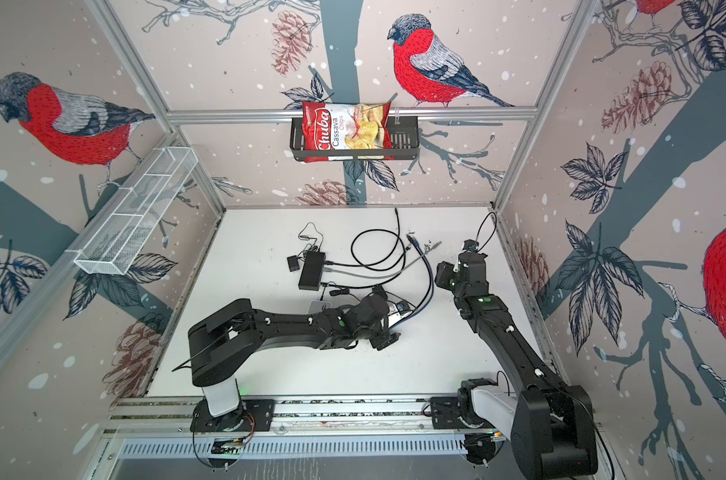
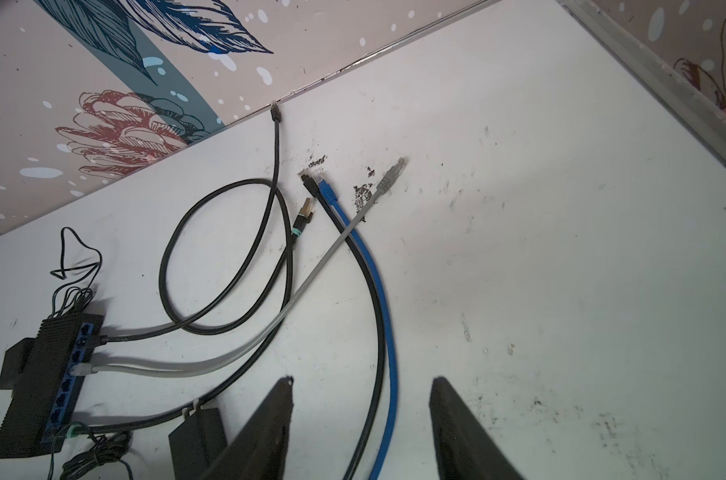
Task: Insert the plug into the switch port
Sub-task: 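Open the left gripper toward the blue ethernet cable while the right arm draws back, then lower the left gripper and close it on the blue ethernet cable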
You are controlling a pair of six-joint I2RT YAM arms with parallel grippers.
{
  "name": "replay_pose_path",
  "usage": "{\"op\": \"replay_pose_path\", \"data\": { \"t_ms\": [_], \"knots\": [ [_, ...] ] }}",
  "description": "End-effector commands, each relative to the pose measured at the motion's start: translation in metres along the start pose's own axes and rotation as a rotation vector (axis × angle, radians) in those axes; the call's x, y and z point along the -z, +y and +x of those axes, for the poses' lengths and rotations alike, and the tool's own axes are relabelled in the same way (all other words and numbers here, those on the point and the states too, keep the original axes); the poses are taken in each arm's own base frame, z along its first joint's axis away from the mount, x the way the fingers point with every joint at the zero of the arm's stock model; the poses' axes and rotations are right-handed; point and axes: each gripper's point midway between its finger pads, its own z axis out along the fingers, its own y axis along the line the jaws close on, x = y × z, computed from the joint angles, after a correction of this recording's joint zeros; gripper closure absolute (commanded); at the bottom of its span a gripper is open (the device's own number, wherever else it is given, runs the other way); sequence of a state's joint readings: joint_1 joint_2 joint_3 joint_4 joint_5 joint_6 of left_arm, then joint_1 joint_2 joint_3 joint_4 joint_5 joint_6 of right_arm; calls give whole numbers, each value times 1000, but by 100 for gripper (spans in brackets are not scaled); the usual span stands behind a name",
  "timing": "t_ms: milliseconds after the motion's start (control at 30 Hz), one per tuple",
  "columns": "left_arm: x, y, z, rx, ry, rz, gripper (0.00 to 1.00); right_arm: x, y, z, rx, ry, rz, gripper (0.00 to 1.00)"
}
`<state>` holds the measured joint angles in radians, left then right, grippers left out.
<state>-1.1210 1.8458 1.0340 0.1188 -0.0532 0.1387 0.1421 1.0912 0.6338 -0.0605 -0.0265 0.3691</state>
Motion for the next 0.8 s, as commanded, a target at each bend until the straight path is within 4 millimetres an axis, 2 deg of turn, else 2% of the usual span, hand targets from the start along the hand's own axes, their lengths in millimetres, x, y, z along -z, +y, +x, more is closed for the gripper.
{"op": "replay_pose_path", "data": {
  "t_ms": [0, 200, 333, 533, 767],
  "knots": [
    [-1, -3, -7, -26, -25, 23, 28, 1, 6, -1, 2, -6, -38, 46],
    [-9, 1, -4, -41, -12, -3, 36, -2, 6, 3, 0, 5, -48, 46],
    [-15, 10, -6, -43, -11, -59, 41, -3, 6, 5, -3, 13, -53, 46],
    [-23, 18, -11, -56, -24, -102, 43, -4, 7, 7, -8, 21, -64, 46],
    [-33, 13, -15, -86, -8, -73, 44, -6, 6, 8, -11, 23, -63, 46]
  ]
}}
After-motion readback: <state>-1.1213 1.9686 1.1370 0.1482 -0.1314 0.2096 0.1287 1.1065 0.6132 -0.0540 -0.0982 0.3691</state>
